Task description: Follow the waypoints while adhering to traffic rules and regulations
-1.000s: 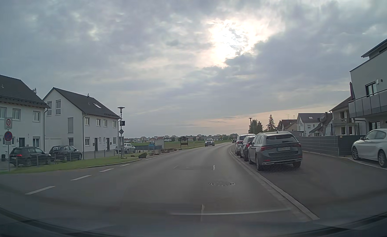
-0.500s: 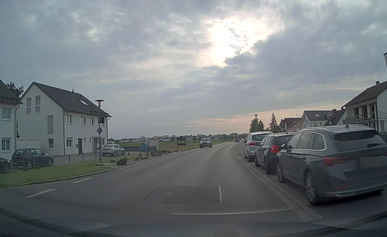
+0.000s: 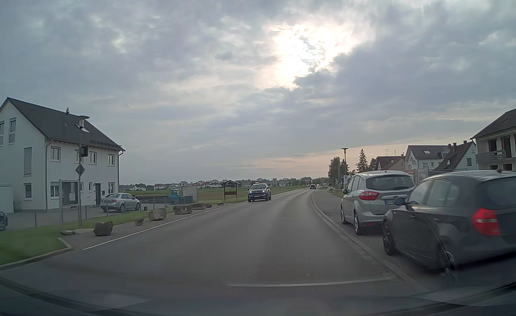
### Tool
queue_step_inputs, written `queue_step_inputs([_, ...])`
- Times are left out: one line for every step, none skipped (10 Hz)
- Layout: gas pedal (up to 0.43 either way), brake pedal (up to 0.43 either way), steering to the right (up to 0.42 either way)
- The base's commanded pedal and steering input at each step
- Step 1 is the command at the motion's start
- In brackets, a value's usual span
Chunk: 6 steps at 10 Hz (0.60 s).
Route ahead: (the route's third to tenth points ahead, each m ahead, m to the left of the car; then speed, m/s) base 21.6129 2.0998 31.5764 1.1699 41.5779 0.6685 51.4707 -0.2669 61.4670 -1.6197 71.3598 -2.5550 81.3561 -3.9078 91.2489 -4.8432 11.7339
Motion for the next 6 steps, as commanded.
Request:
queue_step_inputs([0.157, 0.000, 0.025])
queue_step_inputs([0.157, 0.000, 0.024])
queue_step_inputs([0.157, 0.000, 0.024])
queue_step_inputs([0.157, 0.000, 0.024])
queue_step_inputs([0.157, 0.000, 0.022])
queue_step_inputs([0.157, 0.000, 0.020])
